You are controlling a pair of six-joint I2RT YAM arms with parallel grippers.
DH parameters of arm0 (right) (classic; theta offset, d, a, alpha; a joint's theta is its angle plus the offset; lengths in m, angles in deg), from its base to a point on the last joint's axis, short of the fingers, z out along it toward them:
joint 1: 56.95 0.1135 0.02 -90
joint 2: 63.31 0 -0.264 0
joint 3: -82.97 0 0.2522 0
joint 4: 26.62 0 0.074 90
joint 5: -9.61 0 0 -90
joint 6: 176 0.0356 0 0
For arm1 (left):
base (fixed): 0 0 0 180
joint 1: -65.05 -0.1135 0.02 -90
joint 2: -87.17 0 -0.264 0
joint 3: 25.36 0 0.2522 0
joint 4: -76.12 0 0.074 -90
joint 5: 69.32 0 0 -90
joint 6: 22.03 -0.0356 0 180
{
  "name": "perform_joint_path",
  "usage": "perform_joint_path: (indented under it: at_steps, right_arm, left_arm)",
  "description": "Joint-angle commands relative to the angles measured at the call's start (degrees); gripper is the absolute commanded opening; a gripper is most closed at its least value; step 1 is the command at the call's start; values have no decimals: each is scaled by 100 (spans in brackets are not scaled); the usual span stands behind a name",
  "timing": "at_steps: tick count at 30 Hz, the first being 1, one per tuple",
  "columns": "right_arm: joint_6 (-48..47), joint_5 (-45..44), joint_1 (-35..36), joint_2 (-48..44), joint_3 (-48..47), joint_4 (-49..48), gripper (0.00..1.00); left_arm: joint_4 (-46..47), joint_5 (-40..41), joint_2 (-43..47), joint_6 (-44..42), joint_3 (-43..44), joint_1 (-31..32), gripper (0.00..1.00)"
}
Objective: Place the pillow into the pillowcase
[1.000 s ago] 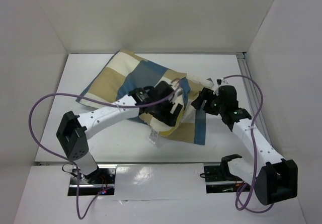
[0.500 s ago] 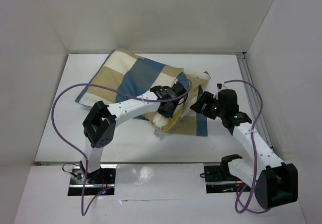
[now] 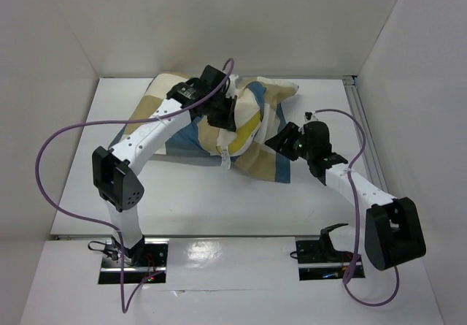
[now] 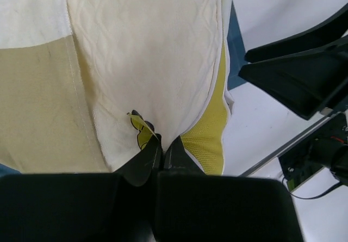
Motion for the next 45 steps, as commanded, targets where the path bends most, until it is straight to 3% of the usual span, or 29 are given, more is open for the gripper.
perform_joint_path:
  at_steps: [1, 11, 21, 30, 42, 44, 45]
  right_arm:
    - [274, -251, 227, 260, -493, -943, 59]
    - [423, -866, 904, 938, -1057, -1049, 51]
    - [653, -770, 905, 1799, -1391, -1558, 47]
    - [714, -849, 975, 1598, -1313, -1787, 57]
    - [715, -884, 1028, 2089, -1778, -2348, 59]
    - [645, -946, 1028, 2326, -1839, -2560, 45]
    - [644, -946, 1028, 2397, -1926, -2631, 30]
  left_arm:
    - [162, -631, 259, -184, 374, -212, 0]
    - [109, -956, 207, -184, 691, -441, 0]
    - [109, -1123, 207, -132, 849, -547, 0]
    - [109, -1123, 207, -132, 796, -547, 0]
    - [109, -1228, 155, -132, 743, -547, 0]
    - [109, -1229, 154, -132, 743, -547, 0]
    - [109, -1229, 154, -132, 743, -547, 0]
